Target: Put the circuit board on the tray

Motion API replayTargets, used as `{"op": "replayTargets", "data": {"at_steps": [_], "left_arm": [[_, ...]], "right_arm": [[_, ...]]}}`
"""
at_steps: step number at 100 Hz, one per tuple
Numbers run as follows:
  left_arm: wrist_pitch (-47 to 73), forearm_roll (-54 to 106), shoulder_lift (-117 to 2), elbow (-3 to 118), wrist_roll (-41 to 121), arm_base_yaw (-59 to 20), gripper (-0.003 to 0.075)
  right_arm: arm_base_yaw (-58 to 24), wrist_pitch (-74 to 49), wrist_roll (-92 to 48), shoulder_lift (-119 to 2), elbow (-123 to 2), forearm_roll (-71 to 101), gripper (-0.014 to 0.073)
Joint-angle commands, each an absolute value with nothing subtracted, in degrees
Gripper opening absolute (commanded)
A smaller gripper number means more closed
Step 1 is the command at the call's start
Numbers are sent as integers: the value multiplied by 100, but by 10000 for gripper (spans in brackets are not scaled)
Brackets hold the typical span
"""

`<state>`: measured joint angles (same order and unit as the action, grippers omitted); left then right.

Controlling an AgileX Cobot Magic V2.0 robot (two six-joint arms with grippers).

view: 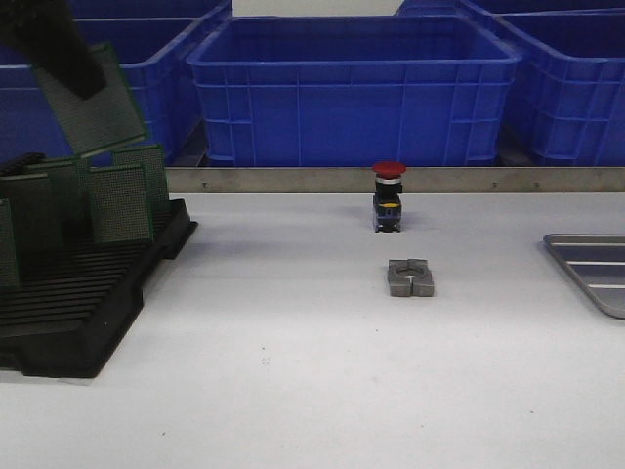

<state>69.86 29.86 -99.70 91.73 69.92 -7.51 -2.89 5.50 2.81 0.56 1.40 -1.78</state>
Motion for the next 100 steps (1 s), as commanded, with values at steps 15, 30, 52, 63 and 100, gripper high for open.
{"op": "replayTargets", "data": {"at_steps": [15,30,52,63,100], "left_arm": [[7319,3695,-9147,9339,6472,-1796,-18],[7319,4038,-9122,9339,6398,-2374,-18],[7309,4106,-9122,9339,6398,-2840,-18],[7309,4117,-9122,9339,6398,-2866,-18],[7309,4130,-9122,9339,6398,-2866,-18]], "right_arm": [[-272,1009,288,180,69,-177,-67],[-272,1009,288,180,69,-177,-67],[-272,1313,294,180,69,-177,-67],[-278,1373,562,180,-15,57,-67],[-297,-2428,899,-1094,-2531,146,-67]]}}
